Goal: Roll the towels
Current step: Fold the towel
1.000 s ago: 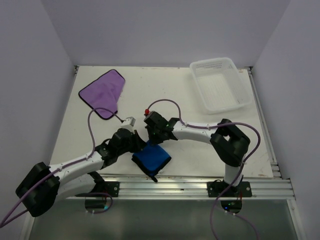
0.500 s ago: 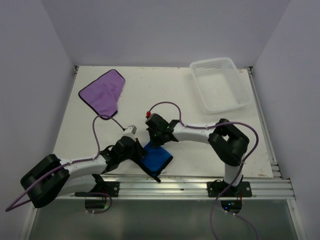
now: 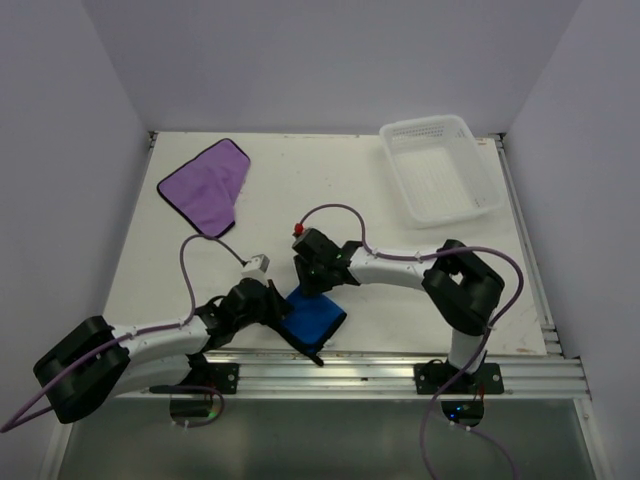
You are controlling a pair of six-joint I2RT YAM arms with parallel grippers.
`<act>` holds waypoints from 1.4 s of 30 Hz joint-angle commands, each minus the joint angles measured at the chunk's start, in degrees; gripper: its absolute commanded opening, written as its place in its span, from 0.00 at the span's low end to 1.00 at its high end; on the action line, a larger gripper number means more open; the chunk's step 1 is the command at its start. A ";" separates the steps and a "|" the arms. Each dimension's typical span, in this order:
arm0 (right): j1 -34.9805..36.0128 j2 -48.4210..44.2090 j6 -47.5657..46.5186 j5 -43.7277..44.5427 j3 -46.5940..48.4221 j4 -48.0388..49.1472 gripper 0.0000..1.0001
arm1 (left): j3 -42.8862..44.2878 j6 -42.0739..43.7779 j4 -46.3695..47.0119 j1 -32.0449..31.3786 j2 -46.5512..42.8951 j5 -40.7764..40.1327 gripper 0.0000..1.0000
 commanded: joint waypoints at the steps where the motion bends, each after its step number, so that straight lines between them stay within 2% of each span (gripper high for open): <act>1: -0.59 -4.63 -1.11 3.99 -1.85 -3.13 0.32 | -1.08 -0.19 -3.96 -0.42 1.28 -2.32 0.00; 10: -0.51 -11.66 0.47 4.34 -8.71 -2.17 0.31 | -0.46 -0.02 -3.52 -0.42 2.95 -2.50 0.00; 19: -0.25 -14.30 -0.14 4.52 -14.16 -1.47 0.29 | -0.46 -0.11 -3.08 -0.42 3.57 -2.50 0.00; 25: 0.20 -15.09 -0.67 5.31 -16.53 -1.47 0.21 | 0.06 0.33 -3.78 -0.42 3.66 -2.94 0.00; 33: 1.51 -15.00 -1.37 8.65 -16.01 -4.01 0.26 | 1.38 2.18 -5.10 -0.42 2.78 -4.17 0.00; 38: 2.48 -16.23 -2.17 11.54 -13.29 -7.44 0.35 | 2.79 4.72 -5.02 -0.42 3.30 -5.05 0.00; 42: 2.66 -18.95 -2.34 13.66 -11.44 -10.51 0.34 | 3.84 6.31 -4.05 -0.42 4.88 -5.31 0.00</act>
